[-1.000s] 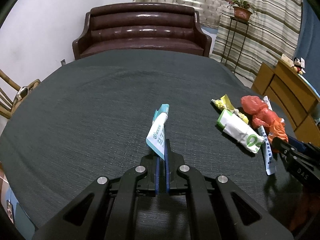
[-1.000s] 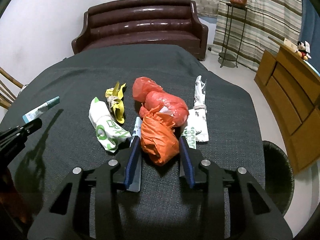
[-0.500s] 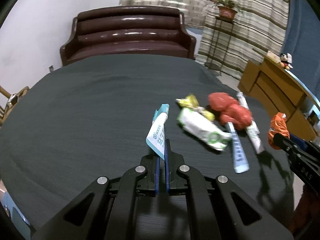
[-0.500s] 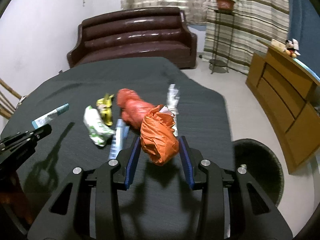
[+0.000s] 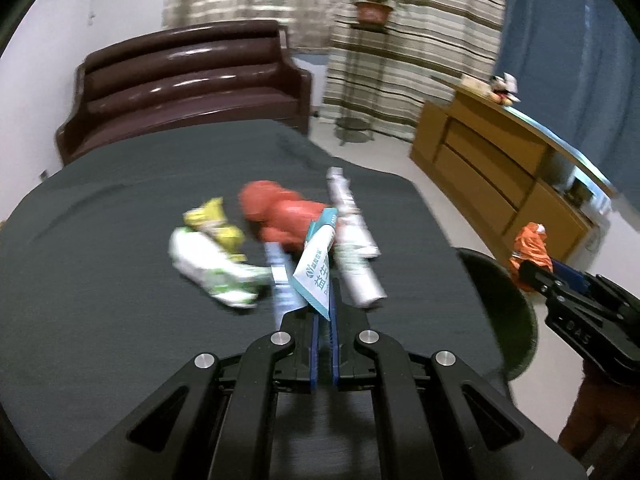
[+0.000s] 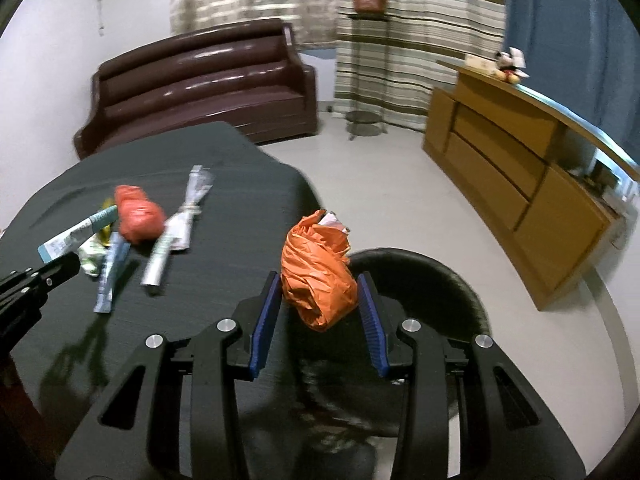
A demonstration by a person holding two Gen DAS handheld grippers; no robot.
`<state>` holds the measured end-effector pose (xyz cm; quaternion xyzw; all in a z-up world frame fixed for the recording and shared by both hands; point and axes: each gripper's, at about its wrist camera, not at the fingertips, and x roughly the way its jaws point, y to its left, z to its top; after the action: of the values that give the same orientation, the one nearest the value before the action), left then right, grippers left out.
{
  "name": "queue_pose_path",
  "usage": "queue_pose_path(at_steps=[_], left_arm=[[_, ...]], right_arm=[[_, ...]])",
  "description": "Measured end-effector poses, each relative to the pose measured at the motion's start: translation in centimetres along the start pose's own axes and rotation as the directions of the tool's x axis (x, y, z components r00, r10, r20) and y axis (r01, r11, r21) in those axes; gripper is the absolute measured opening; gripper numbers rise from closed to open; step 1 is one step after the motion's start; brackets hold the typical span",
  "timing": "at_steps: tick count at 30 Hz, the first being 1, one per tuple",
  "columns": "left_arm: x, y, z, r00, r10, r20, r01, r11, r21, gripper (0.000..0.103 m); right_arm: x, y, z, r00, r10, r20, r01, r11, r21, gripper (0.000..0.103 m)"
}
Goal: Collect trash
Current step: 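Carry the tube and orange bag over the bin and open both grippers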
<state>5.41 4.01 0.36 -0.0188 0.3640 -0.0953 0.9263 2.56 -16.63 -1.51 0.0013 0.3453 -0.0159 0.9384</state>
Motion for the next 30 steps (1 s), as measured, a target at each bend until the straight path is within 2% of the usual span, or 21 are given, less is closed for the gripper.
queue_pose_path(at_steps=[6, 16, 28, 30], left_arm=[[1.3, -4.8, 0.1, 0.998, -0.063, -0.011, 0.063, 0.995, 0.079, 0.005], [3.7, -10.9, 0.4, 0.993, -0.114, -0.035, 0.118, 0.980, 0.162, 0.005], [6.0, -13.5, 0.5, 0.990, -0.117, -0.081, 0.132, 0.968, 0.215, 0.005], [6.4, -14.0, 0.5, 0.989, -0.116, -0.094, 0.134, 0.965, 0.227, 0.005]], right_arm=[[0.7, -3.9, -1.0, 0.999, -0.051, -0.019, 0.052, 0.997, 0.049, 0.038], [1.2, -7.8, -1.1, 0.997, -0.078, -0.025, 0.080, 0.991, 0.104, 0.038], [2.4, -9.7, -0.6, 0.997, -0.078, -0.024, 0.081, 0.986, 0.147, 0.039], [2.7, -10.0, -0.6, 0.997, -0.067, -0.027, 0.071, 0.985, 0.159, 0.043]])
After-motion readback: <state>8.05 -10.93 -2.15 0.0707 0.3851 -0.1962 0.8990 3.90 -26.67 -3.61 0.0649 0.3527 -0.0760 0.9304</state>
